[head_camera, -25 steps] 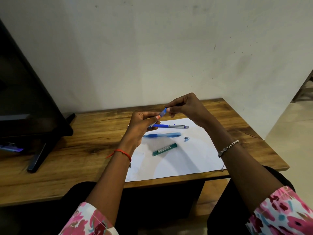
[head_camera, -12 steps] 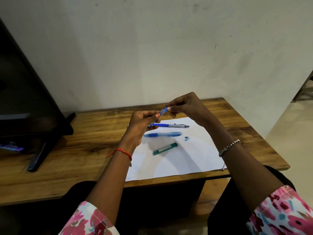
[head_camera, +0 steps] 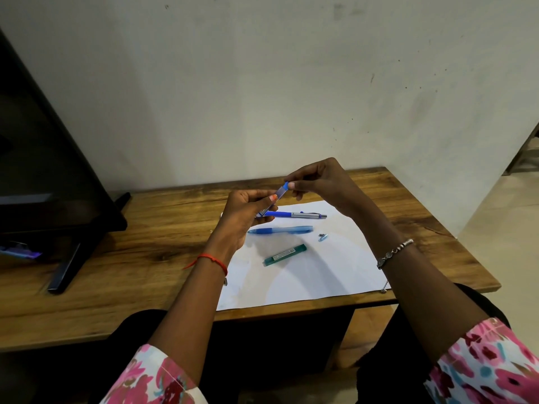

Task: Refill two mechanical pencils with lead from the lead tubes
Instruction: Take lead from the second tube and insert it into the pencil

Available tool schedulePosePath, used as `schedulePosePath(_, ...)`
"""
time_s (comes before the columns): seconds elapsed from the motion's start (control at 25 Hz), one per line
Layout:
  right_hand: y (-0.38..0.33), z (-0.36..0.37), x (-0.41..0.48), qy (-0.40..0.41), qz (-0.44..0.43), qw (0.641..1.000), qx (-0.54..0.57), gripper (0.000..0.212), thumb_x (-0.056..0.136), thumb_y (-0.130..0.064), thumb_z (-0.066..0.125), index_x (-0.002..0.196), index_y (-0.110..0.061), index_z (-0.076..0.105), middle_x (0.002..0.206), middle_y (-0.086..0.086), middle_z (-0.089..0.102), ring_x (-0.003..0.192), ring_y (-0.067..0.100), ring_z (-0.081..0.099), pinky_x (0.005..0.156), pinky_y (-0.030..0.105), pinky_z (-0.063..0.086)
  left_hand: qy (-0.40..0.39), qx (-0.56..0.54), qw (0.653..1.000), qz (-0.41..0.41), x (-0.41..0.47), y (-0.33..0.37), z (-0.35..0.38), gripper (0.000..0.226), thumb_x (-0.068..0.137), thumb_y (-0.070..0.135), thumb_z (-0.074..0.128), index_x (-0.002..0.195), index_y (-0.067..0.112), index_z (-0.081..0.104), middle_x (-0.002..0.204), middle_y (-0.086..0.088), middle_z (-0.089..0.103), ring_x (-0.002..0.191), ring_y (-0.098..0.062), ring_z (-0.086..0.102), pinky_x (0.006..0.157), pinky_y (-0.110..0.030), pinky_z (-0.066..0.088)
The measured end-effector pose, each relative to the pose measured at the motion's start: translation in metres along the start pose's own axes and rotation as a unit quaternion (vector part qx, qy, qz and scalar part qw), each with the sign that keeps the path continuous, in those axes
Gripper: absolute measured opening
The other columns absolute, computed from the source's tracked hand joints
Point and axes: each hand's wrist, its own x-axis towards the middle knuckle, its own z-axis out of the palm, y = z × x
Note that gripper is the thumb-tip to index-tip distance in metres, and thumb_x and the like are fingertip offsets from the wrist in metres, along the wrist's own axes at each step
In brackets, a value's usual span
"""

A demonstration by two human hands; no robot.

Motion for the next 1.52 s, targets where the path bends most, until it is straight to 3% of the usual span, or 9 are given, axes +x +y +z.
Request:
schedulePosePath(0.36,0.0004,-0.0013,-0.0003,-0.005,-0.011,1.0,0.007,0.02,0.079,0.0,0.067,0.099,0.002,0.07,0.061,-0.008,0.069,0.053,0.008,0.06,0.06,0.017,0.053,-0.001,0.0,1.0,0.001,-0.0004,0.0002,0.0,0.028,0.084,0.011,0.06,0.111,0.002,0.063,0.094,-0.009,0.063,0.074,-0.013,0.063,0.067,-0.026,0.056)
schedulePosePath(0.6,0.0009,-0.0014,0.0002,-0.012,-0.008,1.0,-0.009,0.02,0.08,-0.001,0.066,0.1,0.003,0.069,0.072,0.007,0.068,0.056,0.011,0.061,0.062,0.019,0.054,-0.013,0.005,1.0,-0.002,0.0,-0.0008,0.0002,0.031,0.084,0.01,0.06,0.113,0.0,0.061,0.098,-0.01,0.062,0.08,-0.019,0.063,0.068,-0.027,0.056)
schedulePosePath(0.72,0.0016,-0.0003,0.0013,-0.018,-0.009,1.0,-0.018,0.022,0.081,0.0,0.065,0.102,0.003,0.068,0.075,0.011,0.069,0.056,0.013,0.061,0.065,0.021,0.054,-0.021,0.012,1.0,0.001,0.0006,-0.0011,-0.0002,0.031,0.084,0.01,0.06,0.113,0.001,0.062,0.1,-0.011,0.062,0.076,-0.015,0.063,0.062,-0.021,0.056)
schedulePosePath(1.0,0.004,0.0013,0.0033,-0.032,-0.018,0.999,-0.019,0.017,0.083,0.001,0.062,0.099,0.006,0.067,0.07,0.005,0.066,0.068,0.03,0.059,0.069,0.034,0.052,-0.031,0.0,0.999,-0.009,0.0002,-0.002,-0.0009,0.03,0.084,0.012,0.06,0.112,0.003,0.062,0.1,-0.01,0.064,0.075,-0.012,0.062,0.052,-0.015,0.054)
schedulePosePath(1.24,0.0061,0.0019,0.0039,-0.029,-0.019,0.999,0.003,0.017,0.081,0.003,0.064,0.097,0.002,0.068,0.073,0.008,0.068,0.071,0.033,0.061,0.067,0.032,0.054,-0.03,0.015,0.999,-0.005,0.0009,-0.0028,-0.0019,0.029,0.084,0.012,0.061,0.111,0.003,0.063,0.098,-0.009,0.064,0.074,-0.012,0.063,0.054,-0.015,0.053)
schedulePosePath(1.52,0.0034,0.0027,0.0021,-0.046,-0.012,0.999,0.014,0.02,0.078,0.004,0.066,0.097,0.006,0.068,0.062,0.003,0.069,0.053,0.012,0.062,0.059,0.019,0.052,-0.022,0.009,1.0,-0.002,0.0004,-0.0027,-0.0026,0.026,0.084,0.011,0.061,0.109,0.003,0.064,0.085,-0.001,0.064,0.072,-0.011,0.062,0.058,-0.019,0.052)
